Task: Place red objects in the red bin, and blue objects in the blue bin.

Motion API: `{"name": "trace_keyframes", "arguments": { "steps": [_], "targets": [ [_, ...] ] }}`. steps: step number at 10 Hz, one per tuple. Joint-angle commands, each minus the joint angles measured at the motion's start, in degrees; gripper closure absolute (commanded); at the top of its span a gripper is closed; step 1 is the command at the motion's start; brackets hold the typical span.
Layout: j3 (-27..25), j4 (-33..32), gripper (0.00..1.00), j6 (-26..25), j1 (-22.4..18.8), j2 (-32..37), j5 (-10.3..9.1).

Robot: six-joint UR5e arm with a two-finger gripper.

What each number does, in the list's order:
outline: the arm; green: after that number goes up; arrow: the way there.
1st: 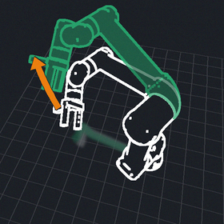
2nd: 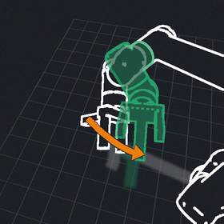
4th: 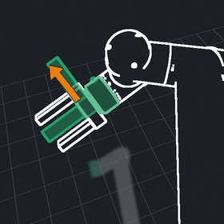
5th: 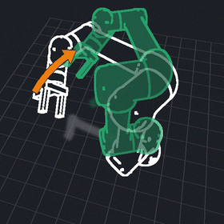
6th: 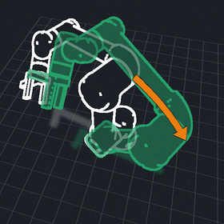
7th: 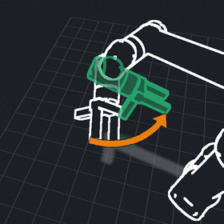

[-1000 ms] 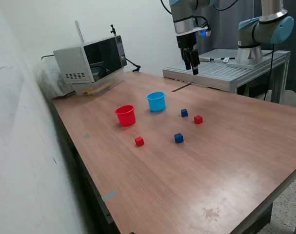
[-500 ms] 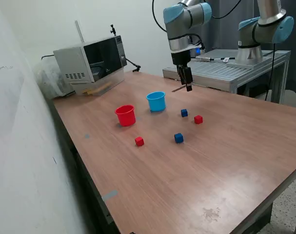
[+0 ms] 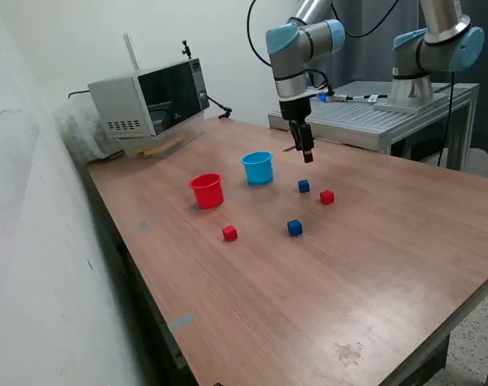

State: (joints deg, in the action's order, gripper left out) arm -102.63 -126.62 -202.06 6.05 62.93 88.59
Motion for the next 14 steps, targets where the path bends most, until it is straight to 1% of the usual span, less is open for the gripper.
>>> {"name": "trace_keyframes", "arguments": {
  "steps": [1,6,10,14],
  "targets": [
    [-0.72,-1.17,0.0,0.0,-0.07,-0.17,0.0],
    [-1.96,-3.37,0.0,0.0,-0.16,-2.63,0.0],
    [-1.17,-6.44,0.0,0.0,-0.25,-5.44,0.0],
    [-1.17,-7.5,0.0,0.0,-0.25,-7.29,0.27]
  ]
}}
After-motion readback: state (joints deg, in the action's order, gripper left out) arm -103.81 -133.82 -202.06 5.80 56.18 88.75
